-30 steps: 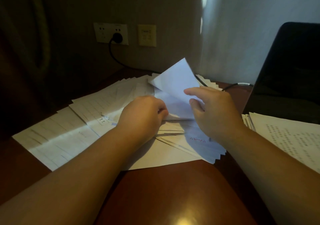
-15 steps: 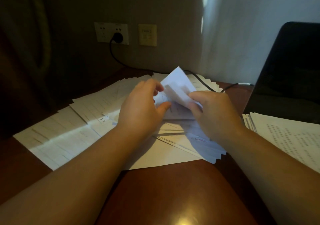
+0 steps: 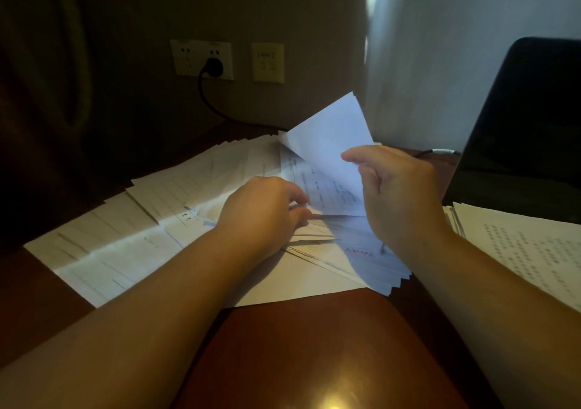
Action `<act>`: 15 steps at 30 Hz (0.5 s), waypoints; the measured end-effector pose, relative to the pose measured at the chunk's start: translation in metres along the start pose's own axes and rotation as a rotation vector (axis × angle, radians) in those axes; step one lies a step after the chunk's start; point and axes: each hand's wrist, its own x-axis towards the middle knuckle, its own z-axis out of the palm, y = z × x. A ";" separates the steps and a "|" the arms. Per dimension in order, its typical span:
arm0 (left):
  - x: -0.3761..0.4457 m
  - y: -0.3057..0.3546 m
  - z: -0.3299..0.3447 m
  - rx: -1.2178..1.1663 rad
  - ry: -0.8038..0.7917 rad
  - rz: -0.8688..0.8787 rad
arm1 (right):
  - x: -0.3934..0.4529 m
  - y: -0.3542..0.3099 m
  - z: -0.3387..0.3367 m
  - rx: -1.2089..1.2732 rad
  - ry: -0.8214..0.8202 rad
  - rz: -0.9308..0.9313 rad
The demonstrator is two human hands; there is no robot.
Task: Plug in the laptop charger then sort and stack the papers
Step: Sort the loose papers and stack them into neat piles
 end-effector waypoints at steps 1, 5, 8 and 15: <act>0.001 0.000 0.001 0.010 -0.010 0.011 | 0.000 0.002 0.001 -0.013 -0.004 -0.012; 0.008 -0.008 0.007 0.037 0.018 0.001 | 0.000 0.000 0.002 -0.016 -0.063 0.057; 0.007 -0.008 0.003 0.048 0.039 0.014 | 0.000 0.000 0.001 -0.013 -0.110 0.066; 0.002 -0.002 -0.010 0.023 0.194 0.088 | -0.002 0.003 0.004 0.038 -0.251 0.001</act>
